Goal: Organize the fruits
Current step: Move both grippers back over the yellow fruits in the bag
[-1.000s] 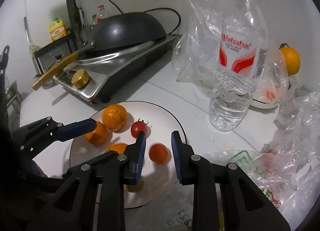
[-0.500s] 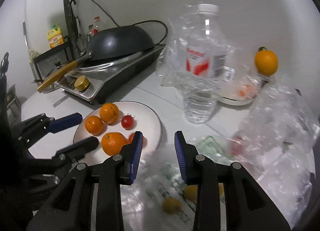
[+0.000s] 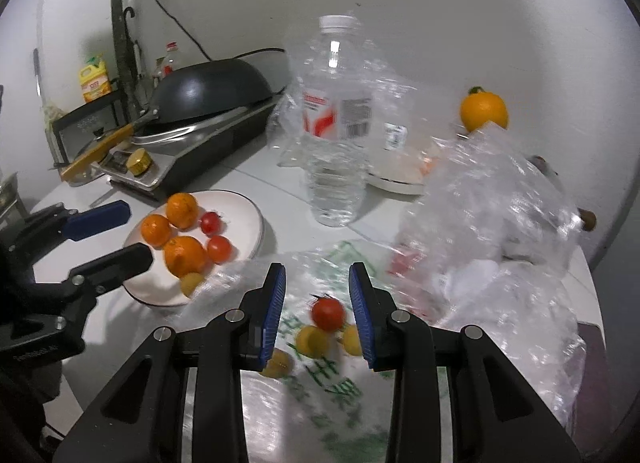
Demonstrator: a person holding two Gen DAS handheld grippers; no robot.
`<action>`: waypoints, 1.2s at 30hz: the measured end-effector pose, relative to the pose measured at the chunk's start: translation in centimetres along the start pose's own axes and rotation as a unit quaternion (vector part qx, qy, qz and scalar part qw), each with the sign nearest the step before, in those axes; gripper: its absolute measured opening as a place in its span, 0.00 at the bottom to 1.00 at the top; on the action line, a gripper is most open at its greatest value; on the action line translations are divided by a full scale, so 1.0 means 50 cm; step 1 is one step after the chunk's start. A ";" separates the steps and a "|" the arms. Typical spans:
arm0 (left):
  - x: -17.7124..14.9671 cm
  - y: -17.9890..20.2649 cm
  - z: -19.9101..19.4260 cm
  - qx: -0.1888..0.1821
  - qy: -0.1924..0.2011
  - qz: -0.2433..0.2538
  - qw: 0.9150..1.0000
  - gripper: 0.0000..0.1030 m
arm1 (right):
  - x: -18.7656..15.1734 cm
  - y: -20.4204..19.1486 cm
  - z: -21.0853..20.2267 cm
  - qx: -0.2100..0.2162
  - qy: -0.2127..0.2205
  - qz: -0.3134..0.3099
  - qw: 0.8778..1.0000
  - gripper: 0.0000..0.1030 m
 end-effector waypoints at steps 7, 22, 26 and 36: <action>0.006 0.053 0.012 -0.005 -0.009 0.021 1.000 0.52 | -0.030 0.047 0.003 0.002 -0.005 0.017 1.000 0.34; -0.008 0.151 0.080 -0.013 -0.054 0.058 0.997 0.52 | -0.063 0.074 0.061 0.018 -0.038 0.016 0.999 0.34; -0.018 0.167 0.107 -0.011 -0.078 0.066 0.995 0.52 | -0.067 0.080 0.075 0.018 -0.048 0.014 0.999 0.34; -0.049 0.196 0.166 -0.014 -0.136 0.086 0.987 0.51 | -0.072 0.072 0.100 0.030 -0.078 0.007 0.996 0.34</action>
Point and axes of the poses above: each gripper's, at about its wrist camera, not at the fingertips, and z roughly the way its jaws point, y to its right, x to its top, the point moved 8 cm from there along z, roughly the way its jaws point, and after that the axes turned 12 degrees about -y, right-handed, at the moved point
